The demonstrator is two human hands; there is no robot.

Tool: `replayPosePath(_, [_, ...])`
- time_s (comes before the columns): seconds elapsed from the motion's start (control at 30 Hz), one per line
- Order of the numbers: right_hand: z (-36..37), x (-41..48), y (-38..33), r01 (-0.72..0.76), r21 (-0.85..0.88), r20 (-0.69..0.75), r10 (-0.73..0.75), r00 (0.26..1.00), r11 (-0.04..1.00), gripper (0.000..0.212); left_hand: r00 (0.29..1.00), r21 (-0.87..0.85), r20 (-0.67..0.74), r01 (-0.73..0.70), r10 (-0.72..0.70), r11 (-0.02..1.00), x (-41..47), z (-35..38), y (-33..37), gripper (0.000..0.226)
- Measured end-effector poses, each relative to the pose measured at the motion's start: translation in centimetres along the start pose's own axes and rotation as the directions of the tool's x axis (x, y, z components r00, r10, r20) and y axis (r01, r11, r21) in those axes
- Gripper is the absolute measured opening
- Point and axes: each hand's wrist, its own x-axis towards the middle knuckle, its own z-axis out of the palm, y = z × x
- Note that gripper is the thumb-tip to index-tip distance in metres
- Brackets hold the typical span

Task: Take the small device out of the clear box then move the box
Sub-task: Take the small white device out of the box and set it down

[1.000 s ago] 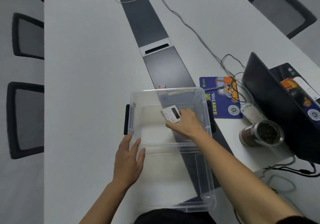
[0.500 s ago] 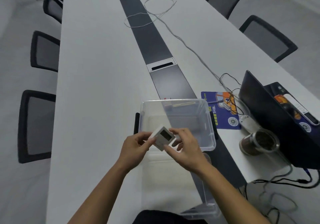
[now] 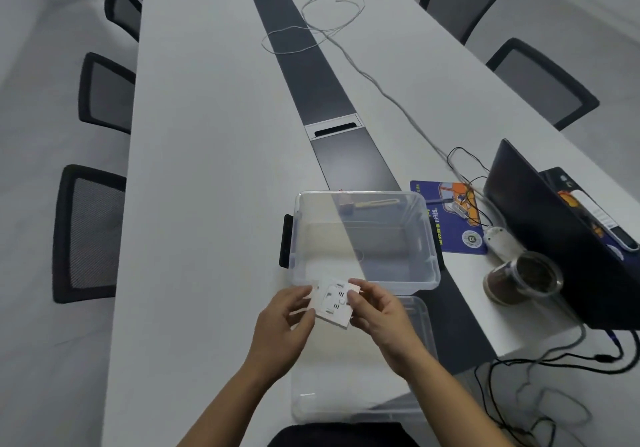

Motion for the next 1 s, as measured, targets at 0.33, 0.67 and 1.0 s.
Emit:
replayPosePath(0.33, [0.6, -1.6, 1.2, 0.015, -0.017, 0.067, -0.014, 0.998, 1.0, 0.037, 0.98, -0.046, -0.097, 0.171, -0.175, 0.984, -1.8, 1.0, -0.9, 0.039])
replayPosePath(0.67, [0.5, -2.2, 1.6, 0.014, 0.005, 0.039, -0.014, 0.999, 1.0, 0.034, 0.949, -0.228, -0.115, 0.261, -0.293, 0.938, -2.7, 1.0, -0.3, 0.032])
replayPosePath(1.0, [1.1, -2.4, 1.0, 0.107, -0.154, 0.06, -0.099, 0.993, 0.982, 0.031, 0.961, -0.157, -0.091, 0.245, -0.261, 0.957, -2.8, 0.0, -0.1, 0.011])
